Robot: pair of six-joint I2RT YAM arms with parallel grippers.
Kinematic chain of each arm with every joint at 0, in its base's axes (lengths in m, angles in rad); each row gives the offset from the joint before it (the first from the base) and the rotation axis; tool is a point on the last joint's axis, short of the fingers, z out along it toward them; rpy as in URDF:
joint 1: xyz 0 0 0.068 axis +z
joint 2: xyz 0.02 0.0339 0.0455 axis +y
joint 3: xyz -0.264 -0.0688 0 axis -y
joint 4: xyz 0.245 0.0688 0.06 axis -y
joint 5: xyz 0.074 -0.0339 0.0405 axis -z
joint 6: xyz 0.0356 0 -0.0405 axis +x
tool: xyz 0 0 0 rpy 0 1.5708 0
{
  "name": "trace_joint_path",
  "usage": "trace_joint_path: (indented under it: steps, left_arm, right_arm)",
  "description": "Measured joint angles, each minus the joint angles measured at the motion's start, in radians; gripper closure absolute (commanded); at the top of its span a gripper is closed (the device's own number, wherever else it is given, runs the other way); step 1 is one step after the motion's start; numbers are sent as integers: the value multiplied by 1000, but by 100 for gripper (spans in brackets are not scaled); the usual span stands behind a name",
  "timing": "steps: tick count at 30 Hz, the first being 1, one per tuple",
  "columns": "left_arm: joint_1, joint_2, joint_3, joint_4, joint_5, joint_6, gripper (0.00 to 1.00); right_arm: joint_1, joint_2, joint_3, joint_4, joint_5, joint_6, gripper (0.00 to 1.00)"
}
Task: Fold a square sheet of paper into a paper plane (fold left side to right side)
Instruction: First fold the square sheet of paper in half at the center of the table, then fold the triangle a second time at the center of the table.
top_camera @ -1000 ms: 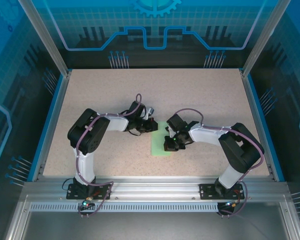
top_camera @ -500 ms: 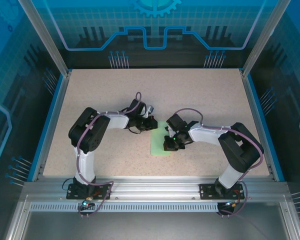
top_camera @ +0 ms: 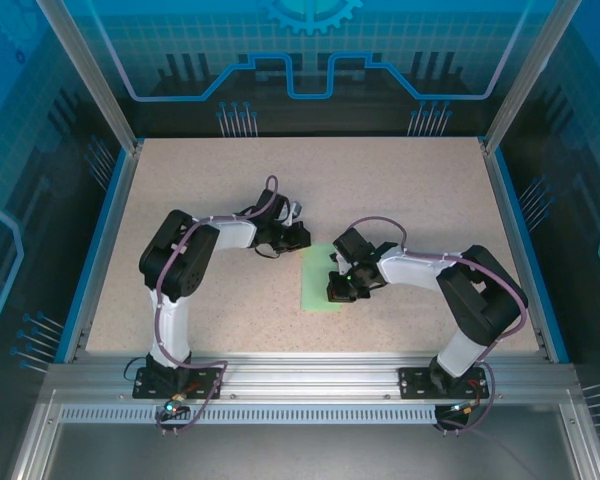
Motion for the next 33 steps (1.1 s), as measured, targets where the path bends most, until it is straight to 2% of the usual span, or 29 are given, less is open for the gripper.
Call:
trace_joint_path:
  steps: [5, 10, 16, 23, 28, 33]
  left_arm:
    - [13, 1, 18, -11, -18, 11, 84]
    - [63, -3, 58, -42, -54, 37, 81]
    - [66, -98, 45, -71, -49, 51, 78]
    - [49, -287, -106, -60, -7, 10, 74]
    - [-5, -302, -160, -87, 16, -12, 75]
    - [-53, -291, -169, -100, 16, -35, 76]
  right_arm:
    - [0, 0, 1, 0, -1, 0, 96]
    - [-1, -6, 0, 13, -4, -3, 92]
    - [2, -29, -13, 43, -7, -18, 72]
    - [-1, -107, -3, 26, 55, -65, 53]
    - [-31, -147, 23, 14, 87, -96, 40]
    - [-105, -184, 5, 23, 85, -91, 28]
